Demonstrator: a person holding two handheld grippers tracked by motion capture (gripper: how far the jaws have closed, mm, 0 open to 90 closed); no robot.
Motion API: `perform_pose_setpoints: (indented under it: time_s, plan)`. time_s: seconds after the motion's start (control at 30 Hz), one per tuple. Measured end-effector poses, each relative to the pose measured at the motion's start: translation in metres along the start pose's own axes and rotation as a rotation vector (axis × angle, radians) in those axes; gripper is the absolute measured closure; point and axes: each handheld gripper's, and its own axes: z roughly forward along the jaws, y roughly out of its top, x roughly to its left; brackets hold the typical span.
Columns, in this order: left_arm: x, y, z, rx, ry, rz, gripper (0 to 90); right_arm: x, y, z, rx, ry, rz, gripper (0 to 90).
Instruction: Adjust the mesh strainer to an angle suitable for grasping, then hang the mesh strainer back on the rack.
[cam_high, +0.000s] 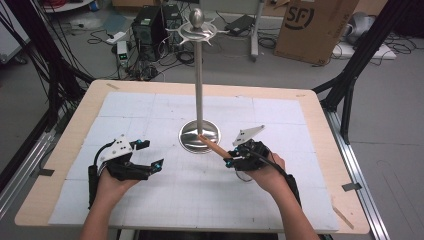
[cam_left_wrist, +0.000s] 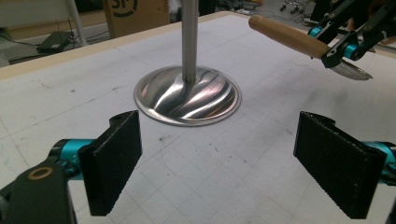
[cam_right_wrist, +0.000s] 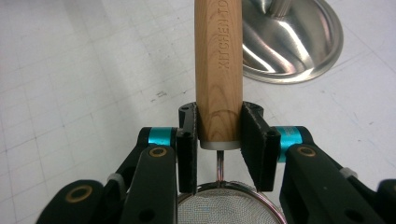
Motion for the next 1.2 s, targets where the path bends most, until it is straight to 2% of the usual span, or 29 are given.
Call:
perform_pose_setpoints:
  time_s: [0.2,0.4,1.2]
  plan:
    - [0.002,0.001,0.001,-0.005,0.001,-0.003,15.9,-0.004,-0.004,-0.011,-0.039,-0.006,0.015,68.8]
    - [0.001,0.003,0.000,-0.009,0.007,0.004,15.9,-0.006,-0.003,-0.024,-0.103,-0.010,0.022,68.8]
    - [-0.001,0.003,0.000,-0.005,0.007,0.006,15.9,-0.011,0.024,-0.077,-0.304,-0.034,-0.004,68.8]
